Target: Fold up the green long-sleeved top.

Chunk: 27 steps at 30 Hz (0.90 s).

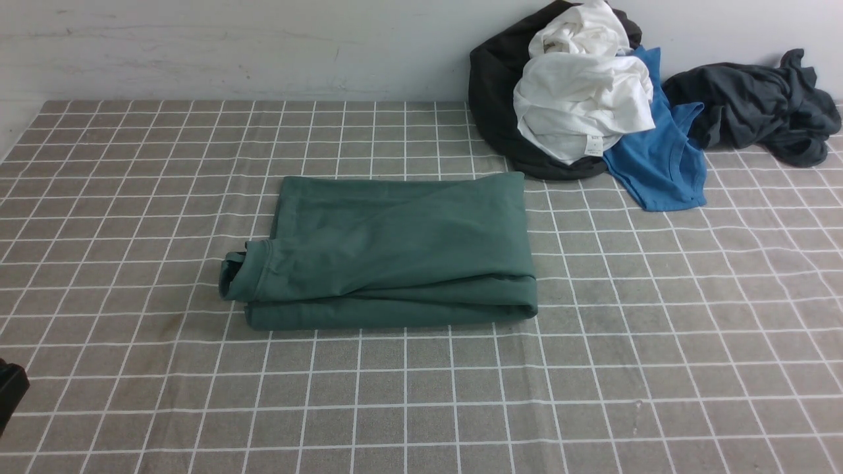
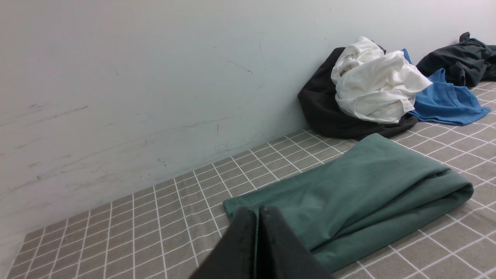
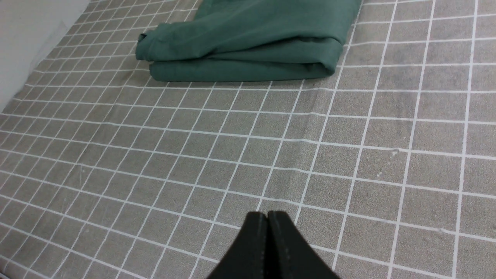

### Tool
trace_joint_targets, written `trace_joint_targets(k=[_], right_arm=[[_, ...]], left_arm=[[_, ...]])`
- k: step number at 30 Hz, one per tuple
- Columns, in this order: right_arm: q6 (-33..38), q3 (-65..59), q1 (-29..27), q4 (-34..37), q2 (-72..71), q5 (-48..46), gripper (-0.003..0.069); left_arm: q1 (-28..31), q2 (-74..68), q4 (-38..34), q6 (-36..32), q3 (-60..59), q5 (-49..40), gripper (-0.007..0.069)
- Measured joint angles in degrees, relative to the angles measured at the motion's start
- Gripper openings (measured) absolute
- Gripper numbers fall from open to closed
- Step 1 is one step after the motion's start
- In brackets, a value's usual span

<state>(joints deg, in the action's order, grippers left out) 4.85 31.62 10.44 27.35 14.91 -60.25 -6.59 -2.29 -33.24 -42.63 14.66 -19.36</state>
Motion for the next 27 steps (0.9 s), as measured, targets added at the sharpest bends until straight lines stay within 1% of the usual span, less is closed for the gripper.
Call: trace_joint_targets(k=[3,5,9,11,12,15,18,21,24,27], right_arm=[[0.00,-0.17,-1.60,0.00,-1.17,-0.78,-0.0014],[0.06,-0.39,-4.06,-0.96,-2.93,-0.29,-0.0014],[1.82,-0.43,-7.90,-4.31,-5.25,3.95,-0.0014],[3.23,-0.50,-8.92,-5.58,-5.55,5.68,-0.0014],[5.33,-0.50,-9.52,-7.26,-5.72,7.99,-0.0014],[8.38,-0.50,-9.67,-8.03,-5.74,13.88,-0.0014],[9.89,-0.56,-9.67,-7.30,-5.79,19.63,-0.0014],[10.33,-1.83,-9.67,-7.14,-6.92,27.70,-0.0014],[10.46,-6.59,-9.67,-7.10,-9.14,36.68,-0.0014],[10.46,-14.82,-9.67,-7.52,-11.69,45.94,-0.0014]], left_arm=[[0.00,0.00,0.00,0.00,0.00,0.00,-0.0007],[0.00,0.00,0.00,0.00,0.00,0.00,-0.0007],[0.00,0.00,0.00,0.00,0.00,0.00,-0.0007],[0.00,0.00,0.00,0.00,0.00,0.00,-0.0007],[0.00,0.00,0.00,0.00,0.00,0.00,-0.0007],[0.00,0.00,0.00,0.00,0.00,0.00,-0.0007],[0.00,0.00,0.00,0.00,0.00,0.00,-0.0007],[0.00,0.00,0.00,0.00,0.00,0.00,-0.0007],[0.00,0.00,0.00,0.00,0.00,0.00,-0.0007],[0.00,0.00,0.00,0.00,0.00,0.00,-0.0006]])
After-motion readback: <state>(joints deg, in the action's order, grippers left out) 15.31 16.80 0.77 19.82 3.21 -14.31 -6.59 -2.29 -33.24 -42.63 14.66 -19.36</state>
